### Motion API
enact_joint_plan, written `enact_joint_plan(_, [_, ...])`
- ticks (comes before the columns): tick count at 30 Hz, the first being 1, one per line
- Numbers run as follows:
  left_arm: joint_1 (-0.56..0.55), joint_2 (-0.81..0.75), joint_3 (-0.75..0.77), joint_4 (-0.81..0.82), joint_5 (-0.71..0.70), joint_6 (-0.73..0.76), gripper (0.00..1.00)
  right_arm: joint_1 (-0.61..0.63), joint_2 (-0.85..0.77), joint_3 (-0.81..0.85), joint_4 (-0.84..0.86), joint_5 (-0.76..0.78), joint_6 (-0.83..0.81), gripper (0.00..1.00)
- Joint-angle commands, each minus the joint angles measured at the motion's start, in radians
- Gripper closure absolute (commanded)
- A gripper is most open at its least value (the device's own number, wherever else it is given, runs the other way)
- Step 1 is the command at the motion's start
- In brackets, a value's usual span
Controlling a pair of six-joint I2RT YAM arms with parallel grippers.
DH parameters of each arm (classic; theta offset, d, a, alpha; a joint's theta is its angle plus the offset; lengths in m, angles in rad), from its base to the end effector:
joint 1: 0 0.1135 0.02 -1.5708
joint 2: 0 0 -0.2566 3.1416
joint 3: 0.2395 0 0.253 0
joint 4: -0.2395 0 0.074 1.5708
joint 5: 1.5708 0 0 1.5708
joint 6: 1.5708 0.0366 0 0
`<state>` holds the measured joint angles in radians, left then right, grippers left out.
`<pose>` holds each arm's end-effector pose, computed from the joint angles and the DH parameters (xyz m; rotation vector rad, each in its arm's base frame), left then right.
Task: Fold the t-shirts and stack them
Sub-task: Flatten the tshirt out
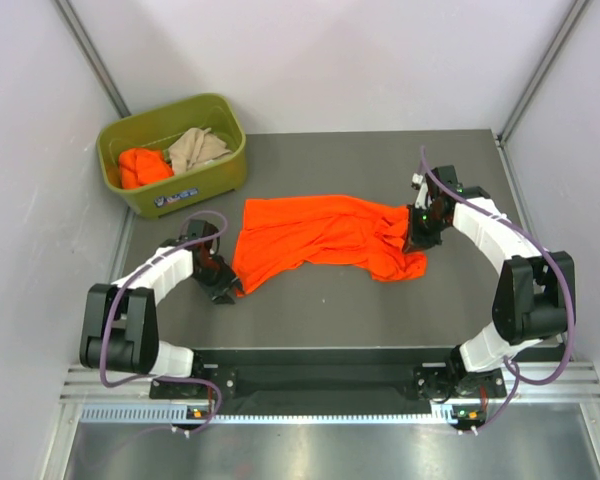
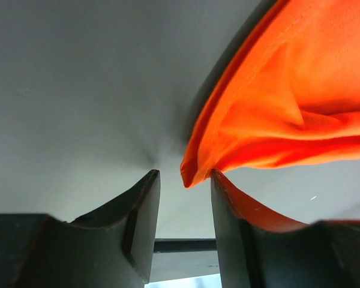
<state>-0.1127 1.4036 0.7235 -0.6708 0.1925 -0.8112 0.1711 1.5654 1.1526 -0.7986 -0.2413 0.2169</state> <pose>0.2279 -0.0328 0.1513 -0.9977 2.8331 -0.4074 0.3004 0.0608 0.2239 0.0025 2.8048 0.4318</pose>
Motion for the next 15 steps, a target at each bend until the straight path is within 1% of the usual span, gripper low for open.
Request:
enact_joint_plan(1, [-0.001,0.014,-0.009,0.065,0.021,-0.032,0.57,0.016,-0.031,0.033,-0.008,-0.012,-0.013,1.00])
enact_joint_plan(3, [0.001,0.031,-0.013,0.083,0.022,-0.034,0.58,0.016,-0.031,0.032,-0.010,-0.012,-0.013,1.00])
enact_joint_plan(6, [0.001,0.043,-0.007,0.097,0.004,-0.029,0.67,0.016,-0.031,0.032,-0.010,-0.007,-0.011,1.00])
enact_joint_plan(7, [0.001,0.043,-0.004,0.102,-0.004,-0.028,0.76,0.016,-0.031,0.035,-0.010,-0.007,-0.011,1.00])
enact_joint_plan(8, [0.001,0.043,0.004,0.105,-0.011,-0.026,0.83,0.016,-0.031,0.036,-0.011,-0.004,-0.010,1.00])
enact_joint_plan(9, [0.001,0.044,0.007,0.111,-0.022,-0.022,0.95,0.018,-0.031,0.039,-0.013,0.006,-0.005,1.00])
enact_joint_plan(10, [0.001,0.046,0.016,0.111,-0.025,-0.020,1.00,0.016,-0.031,0.054,-0.017,0.016,-0.001,1.00])
enact_joint_plan(11, [0.001,0.043,0.040,0.109,-0.028,-0.019,1.00,0.016,-0.033,0.067,-0.033,0.026,0.001,1.00])
enact_joint_plan(13, [0.001,0.031,0.082,0.080,-0.045,-0.008,1.00,0.016,-0.041,0.125,-0.053,0.106,0.013,1.00])
enact_joint_plan(14, [0.001,0.008,0.140,0.065,-0.053,-0.003,1.00,0.016,-0.045,0.148,-0.068,0.149,0.012,1.00])
enact_joint_plan(15, [-0.001,-0.011,0.177,0.045,-0.088,0.003,1.00,0.018,-0.062,0.172,-0.074,0.281,0.016,1.00])
